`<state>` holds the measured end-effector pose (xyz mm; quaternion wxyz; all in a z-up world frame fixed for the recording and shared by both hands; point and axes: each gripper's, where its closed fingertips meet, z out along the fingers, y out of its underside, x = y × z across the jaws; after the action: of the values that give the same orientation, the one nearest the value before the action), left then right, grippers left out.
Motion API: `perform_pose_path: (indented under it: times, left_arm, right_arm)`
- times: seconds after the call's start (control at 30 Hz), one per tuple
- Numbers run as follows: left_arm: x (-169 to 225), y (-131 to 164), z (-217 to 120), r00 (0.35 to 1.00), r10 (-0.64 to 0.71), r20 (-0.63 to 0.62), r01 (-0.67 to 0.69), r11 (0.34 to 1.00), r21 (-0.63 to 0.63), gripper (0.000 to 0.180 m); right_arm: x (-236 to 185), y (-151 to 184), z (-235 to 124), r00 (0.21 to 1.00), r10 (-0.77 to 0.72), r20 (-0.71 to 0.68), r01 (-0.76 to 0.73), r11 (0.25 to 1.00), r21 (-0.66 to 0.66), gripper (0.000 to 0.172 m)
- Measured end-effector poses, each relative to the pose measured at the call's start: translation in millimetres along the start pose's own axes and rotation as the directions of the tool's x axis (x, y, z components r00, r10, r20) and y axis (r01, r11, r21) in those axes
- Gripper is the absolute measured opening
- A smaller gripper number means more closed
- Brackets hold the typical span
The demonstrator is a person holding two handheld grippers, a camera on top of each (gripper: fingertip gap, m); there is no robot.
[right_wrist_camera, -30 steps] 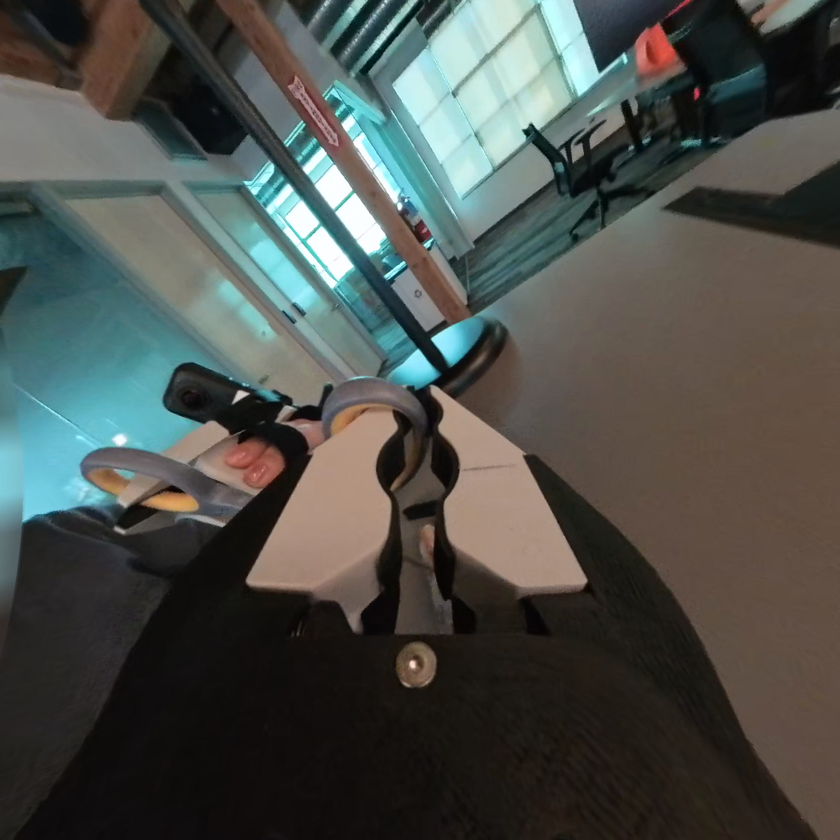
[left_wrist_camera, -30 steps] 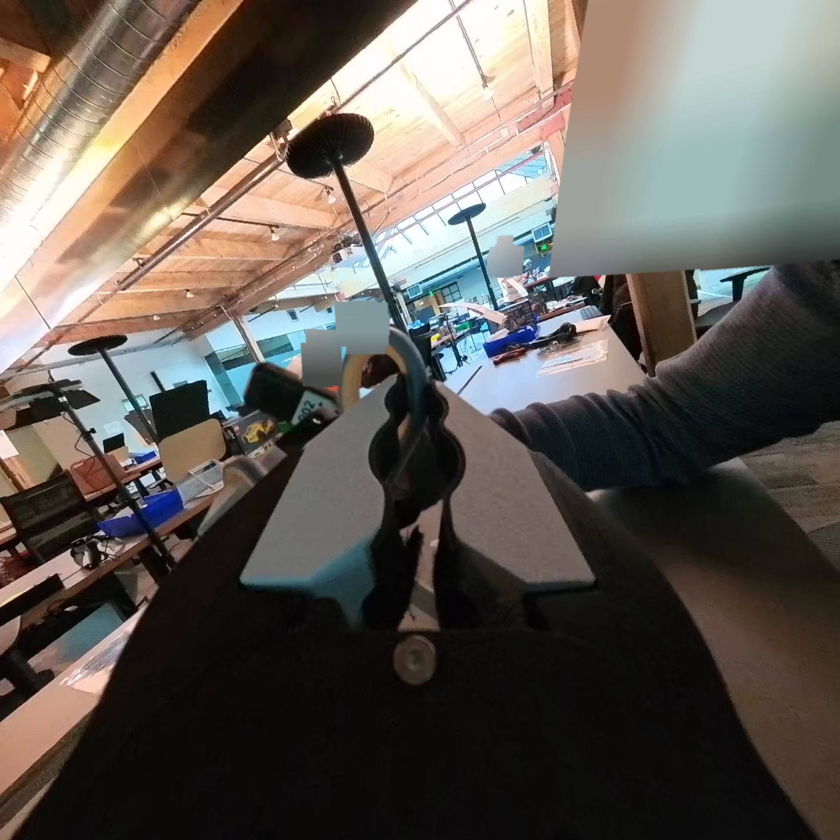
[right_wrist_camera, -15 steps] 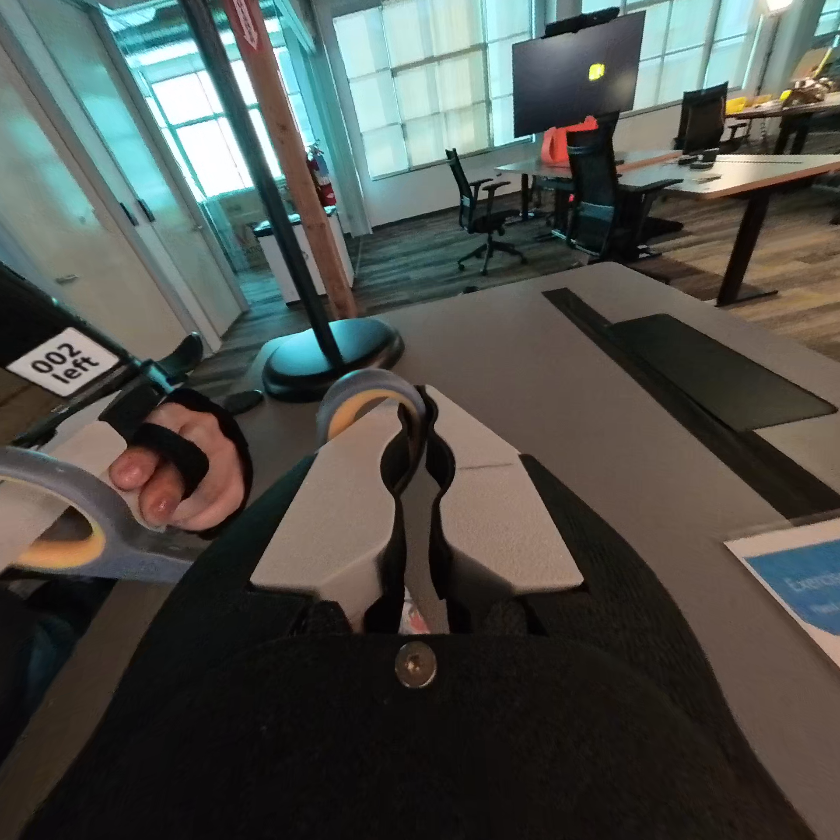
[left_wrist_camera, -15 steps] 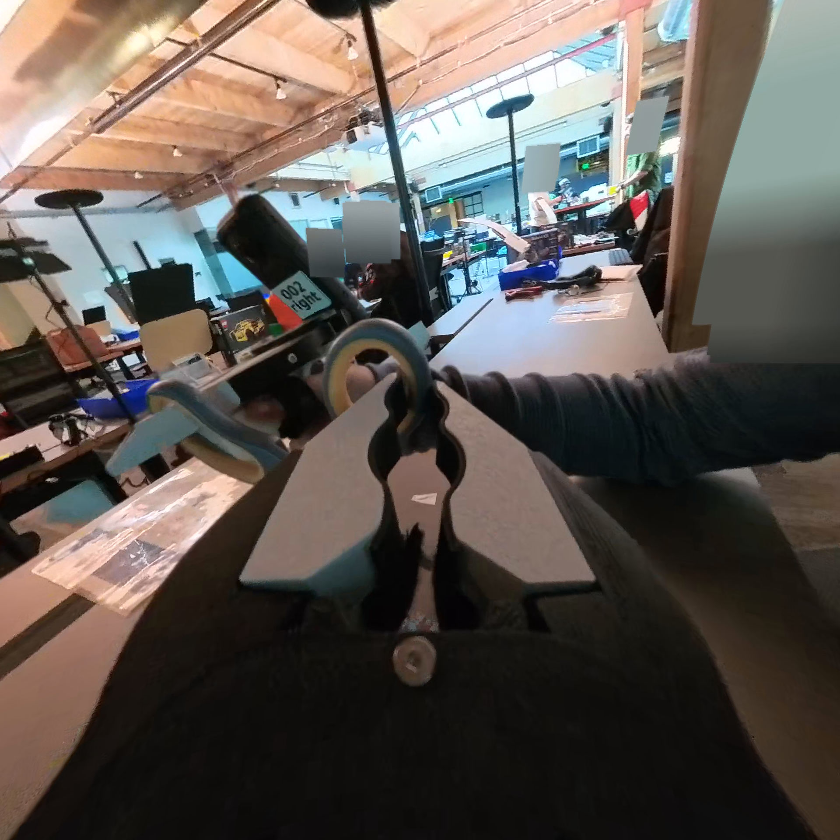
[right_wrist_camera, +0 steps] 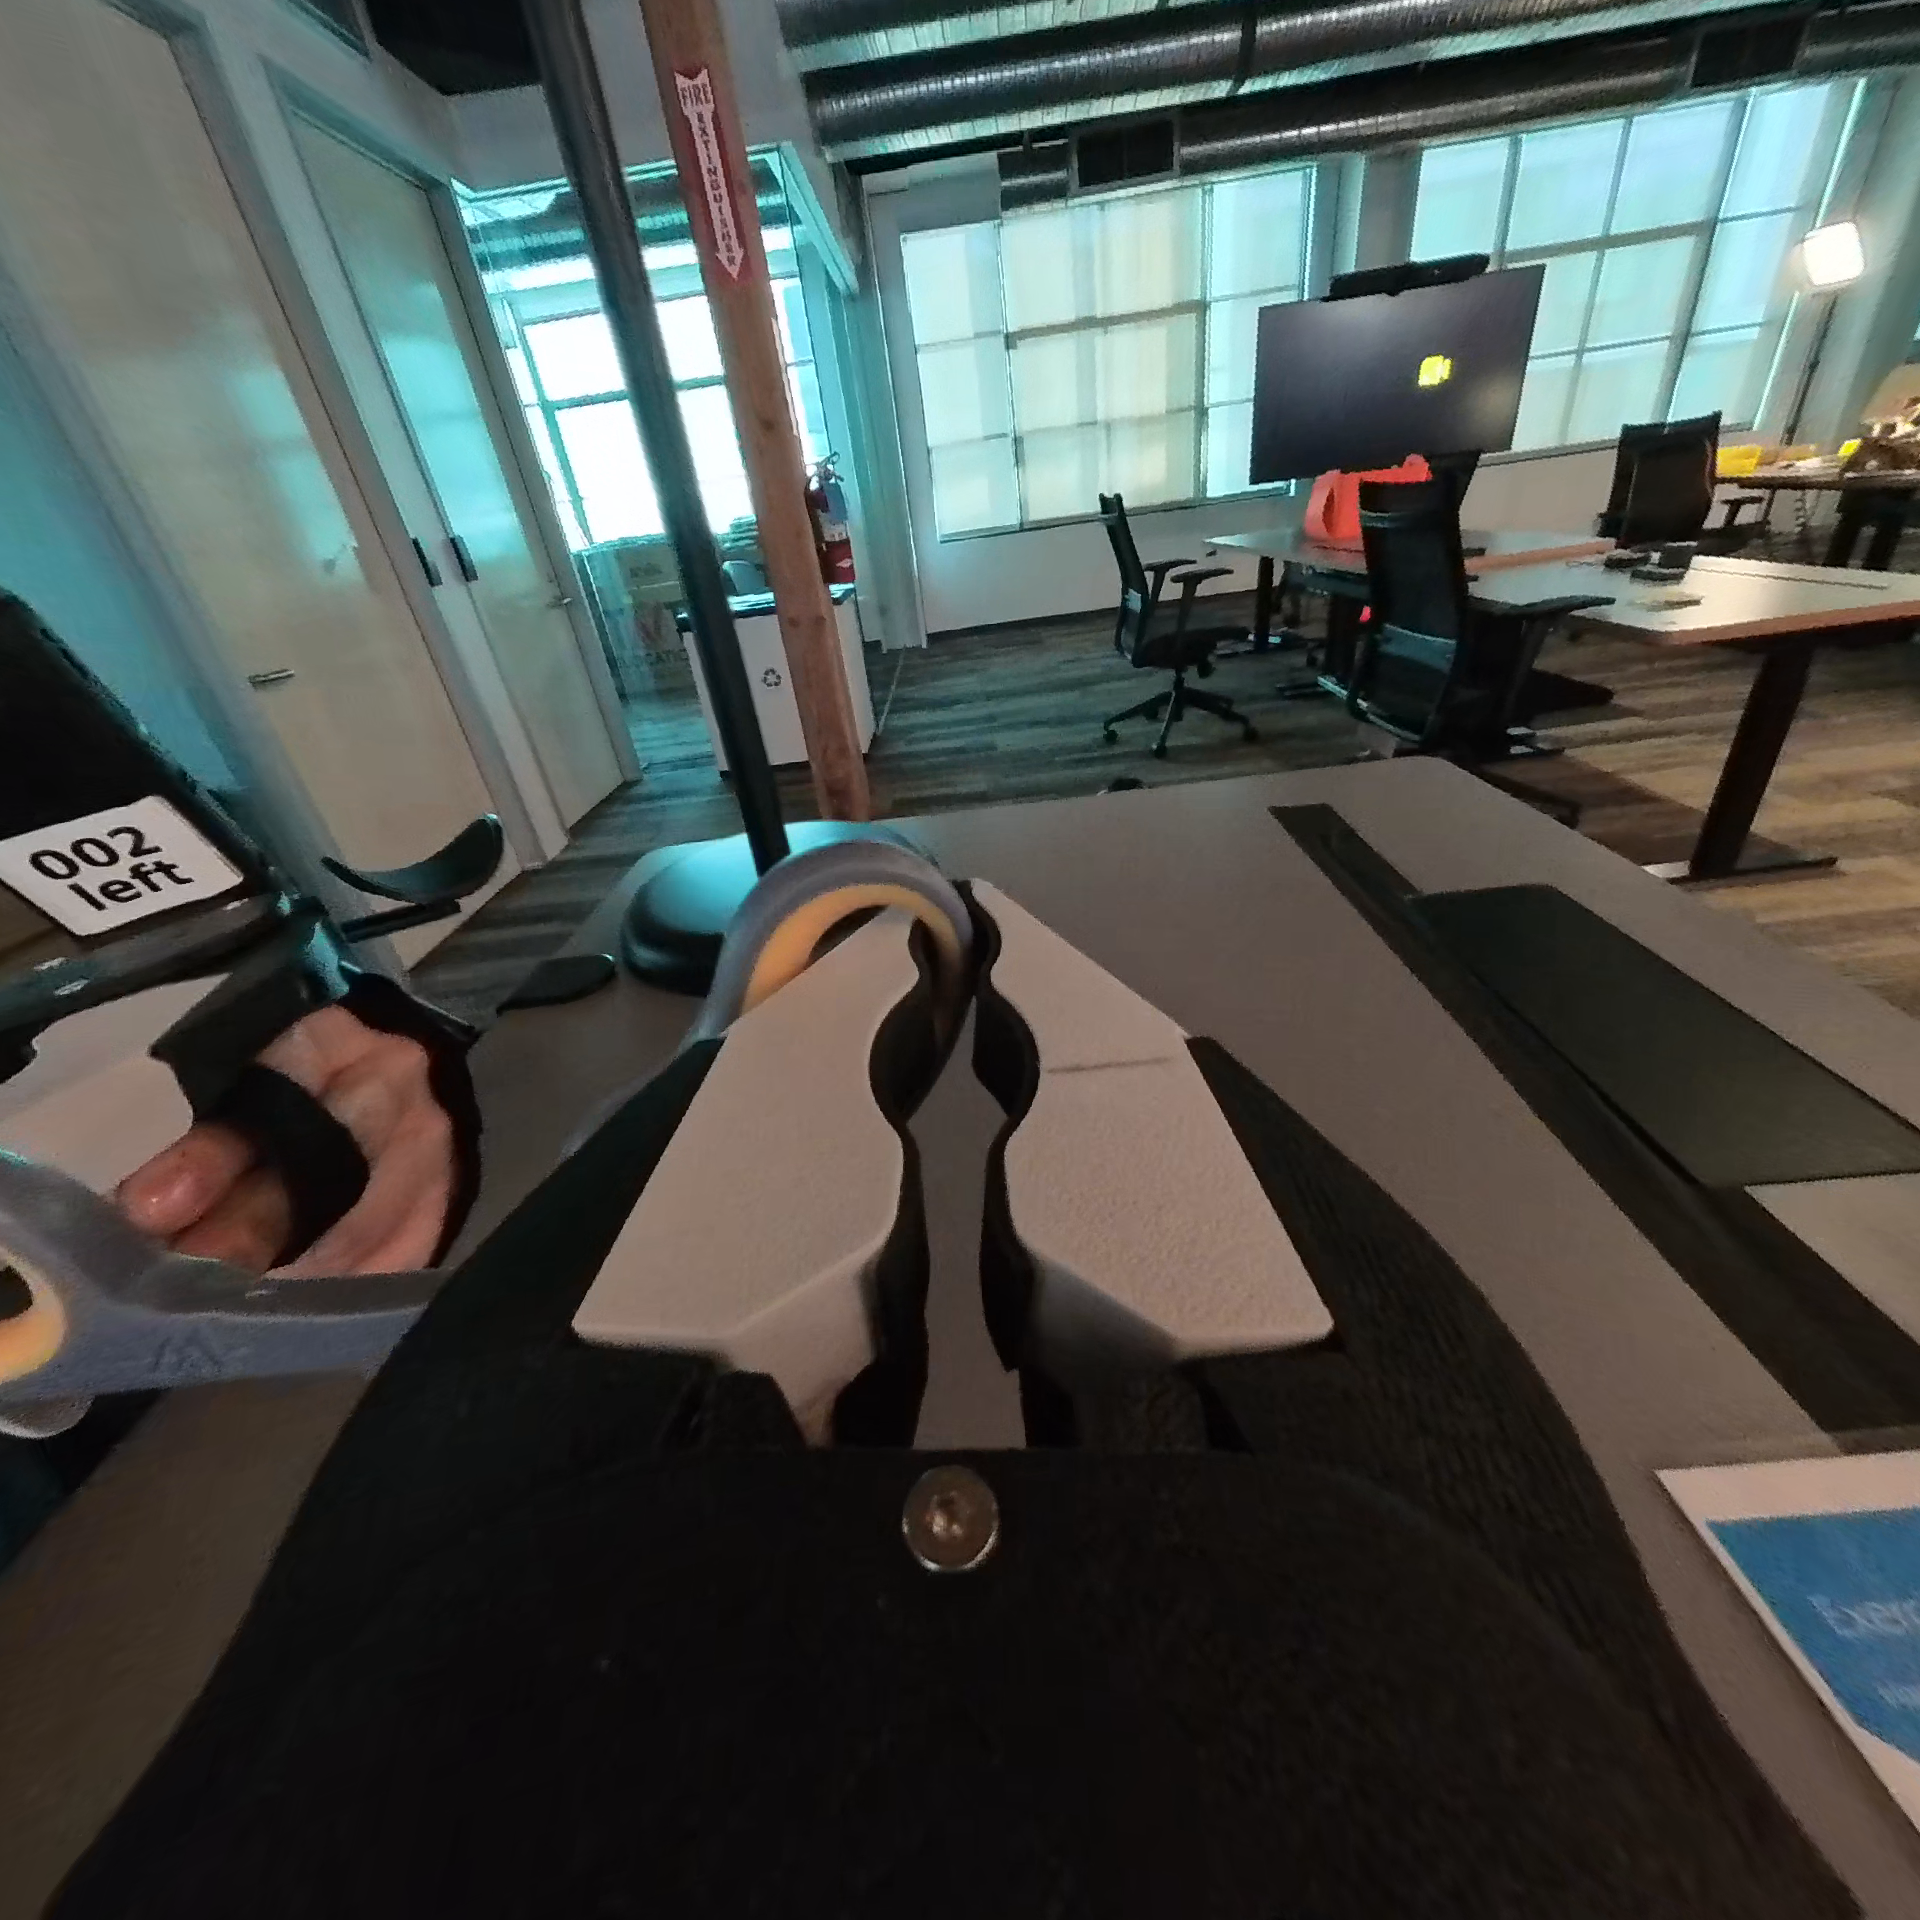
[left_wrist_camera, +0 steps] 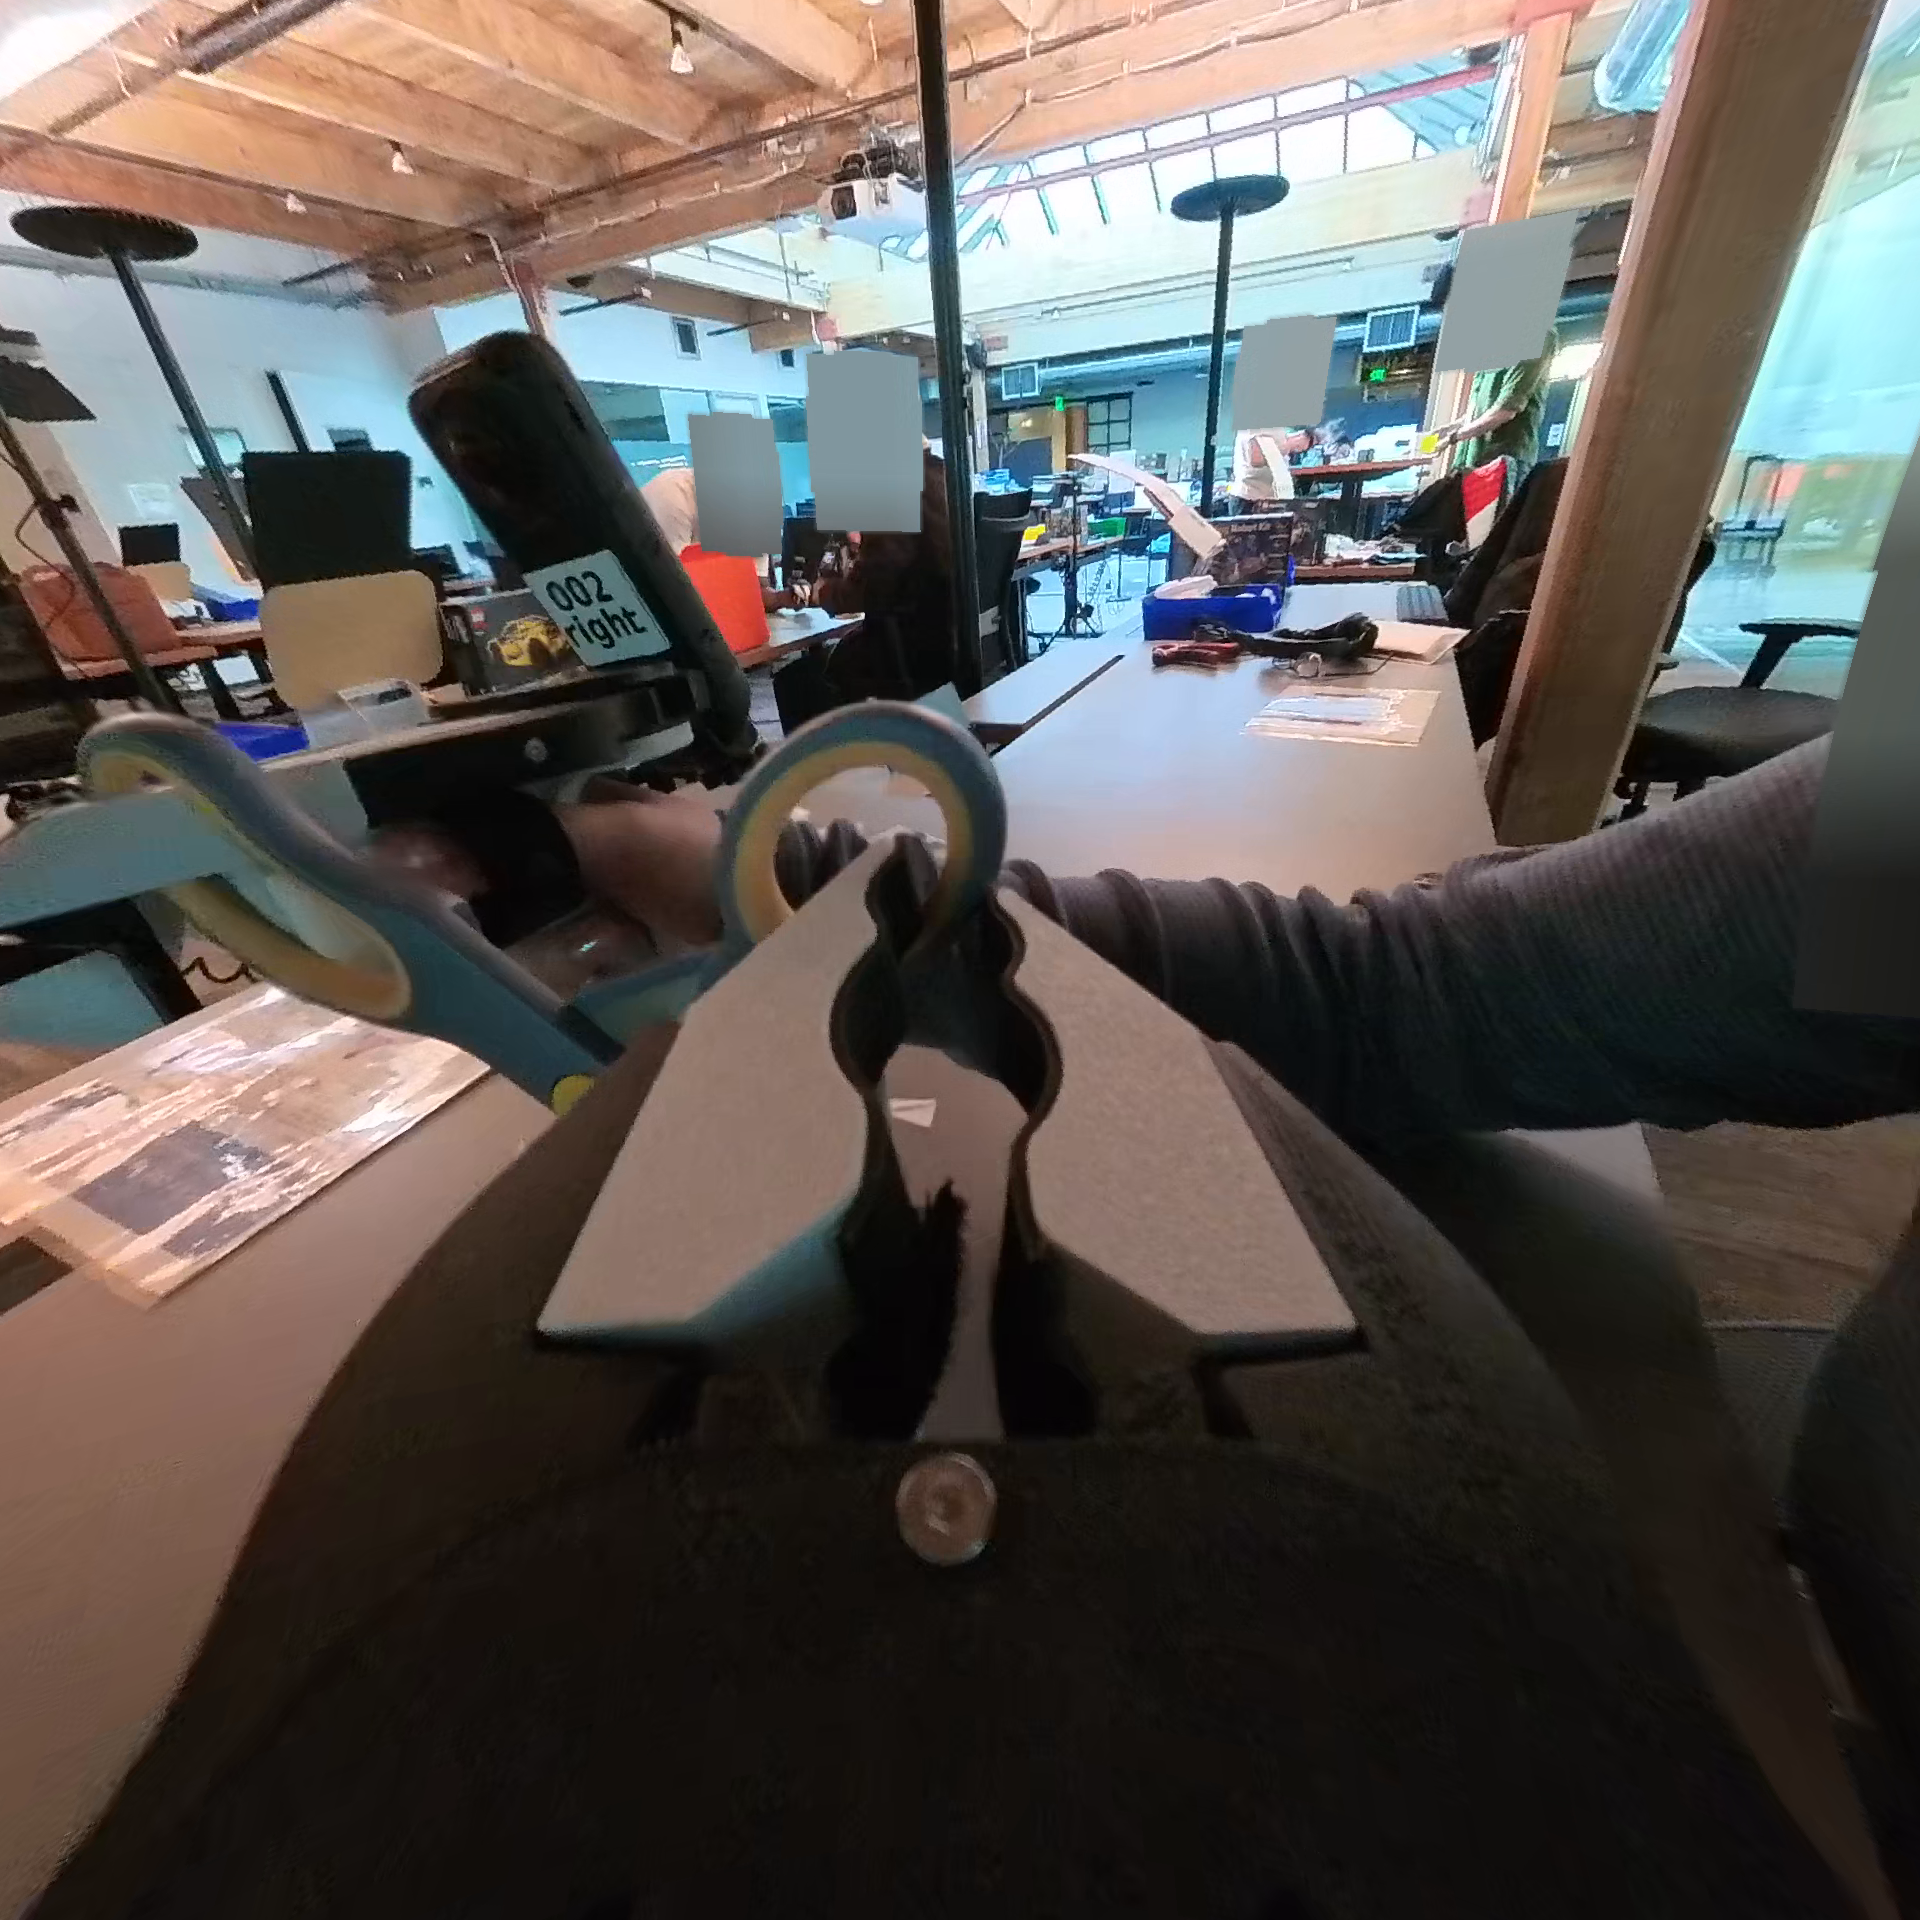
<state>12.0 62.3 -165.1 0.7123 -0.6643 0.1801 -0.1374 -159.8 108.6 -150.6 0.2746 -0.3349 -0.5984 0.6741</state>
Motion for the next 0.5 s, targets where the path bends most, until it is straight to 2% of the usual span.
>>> perform_pose_path:
  times: [0.5]
  left_arm:
    - [-13.7, 41.7, -1.8, 0.988, -0.151, 0.013, 0.152, 0.978, -0.141, 0.008]
  right_arm:
    - [19.7, 48.3, 10.4, 0.998, 0.061, 0.028, -0.06, 0.997, -0.055, 0.0]
